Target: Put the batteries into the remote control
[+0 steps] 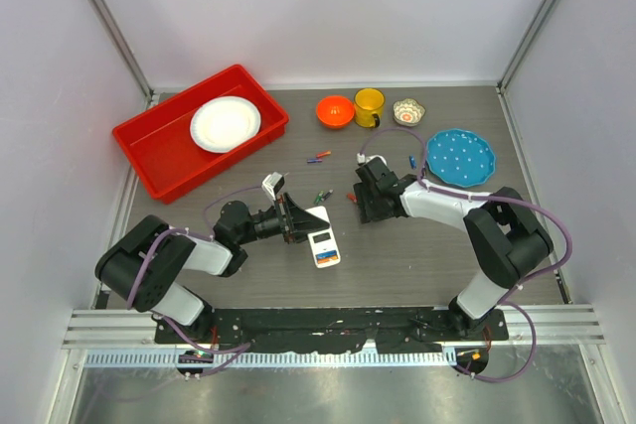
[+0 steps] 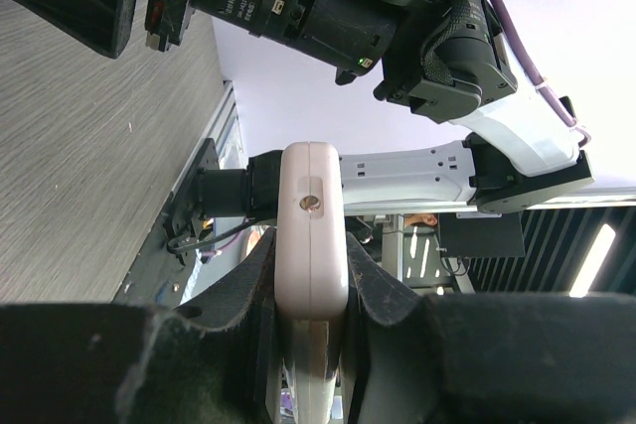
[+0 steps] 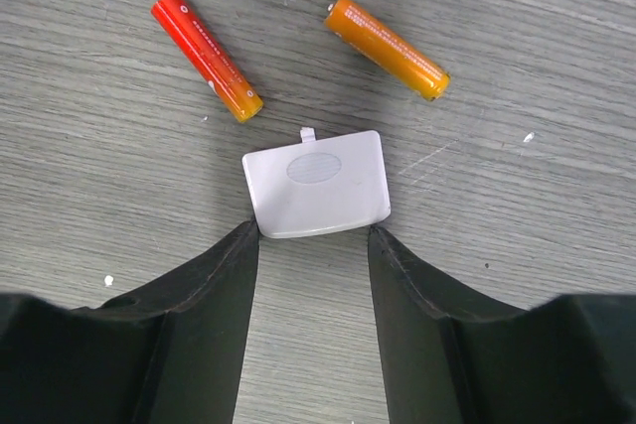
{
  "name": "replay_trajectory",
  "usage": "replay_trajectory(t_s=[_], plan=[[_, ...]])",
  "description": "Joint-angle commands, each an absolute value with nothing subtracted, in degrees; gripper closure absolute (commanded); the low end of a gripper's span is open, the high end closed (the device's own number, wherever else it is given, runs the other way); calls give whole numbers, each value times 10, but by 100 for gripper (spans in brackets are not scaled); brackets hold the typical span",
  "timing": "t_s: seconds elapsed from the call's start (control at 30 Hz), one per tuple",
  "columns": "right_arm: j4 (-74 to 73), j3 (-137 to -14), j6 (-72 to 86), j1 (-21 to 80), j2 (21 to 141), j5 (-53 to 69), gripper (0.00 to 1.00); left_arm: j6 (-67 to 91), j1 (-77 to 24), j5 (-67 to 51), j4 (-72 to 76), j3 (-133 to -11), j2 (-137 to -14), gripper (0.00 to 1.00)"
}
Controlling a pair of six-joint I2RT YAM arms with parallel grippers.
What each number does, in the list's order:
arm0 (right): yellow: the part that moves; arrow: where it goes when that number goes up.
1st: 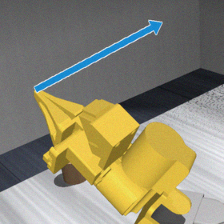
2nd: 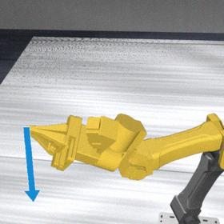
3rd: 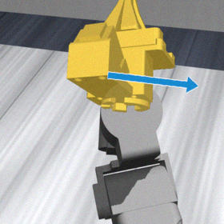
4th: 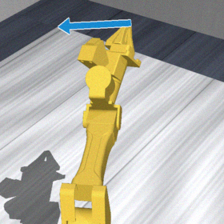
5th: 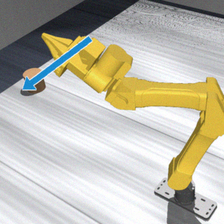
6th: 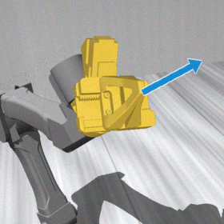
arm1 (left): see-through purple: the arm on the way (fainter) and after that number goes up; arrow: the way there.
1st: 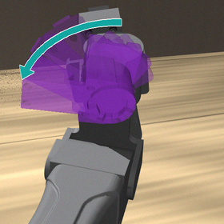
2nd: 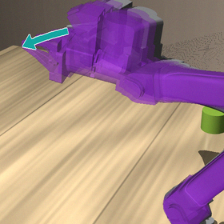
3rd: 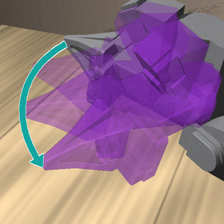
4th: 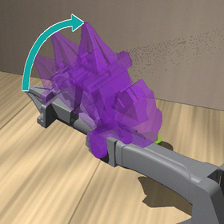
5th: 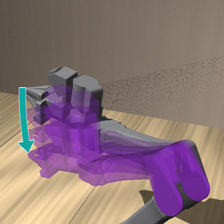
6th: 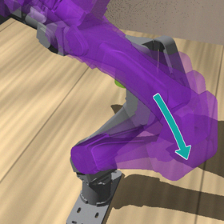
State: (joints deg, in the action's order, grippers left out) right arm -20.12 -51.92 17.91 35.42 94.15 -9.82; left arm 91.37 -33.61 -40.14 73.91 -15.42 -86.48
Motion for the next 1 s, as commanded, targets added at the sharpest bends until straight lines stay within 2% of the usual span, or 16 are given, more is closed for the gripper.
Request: replay_trajectory(t_s=[0.0,0.23,0.33,0.47,0.63,0.97], plan=[[-232,-514,170,356,962,-109,48,913,-333,-403,886,-160,-852,100],[-241,-520,173,356,960,-141,28,914,-333,-402,886,-159,-849,100],[-248,-533,163,356,967,-148,25,914,-333,-402,886,-160,-850,100],[-257,-565,134,355,988,-132,25,914,-333,-403,886,-160,-850,100],[-286,-608,94,355,1026,-100,30,914,-333,-405,886,-161,-846,100],[-293,-585,86,353,1021,-70,33,912,-332,-404,886,-163,-844,100]])
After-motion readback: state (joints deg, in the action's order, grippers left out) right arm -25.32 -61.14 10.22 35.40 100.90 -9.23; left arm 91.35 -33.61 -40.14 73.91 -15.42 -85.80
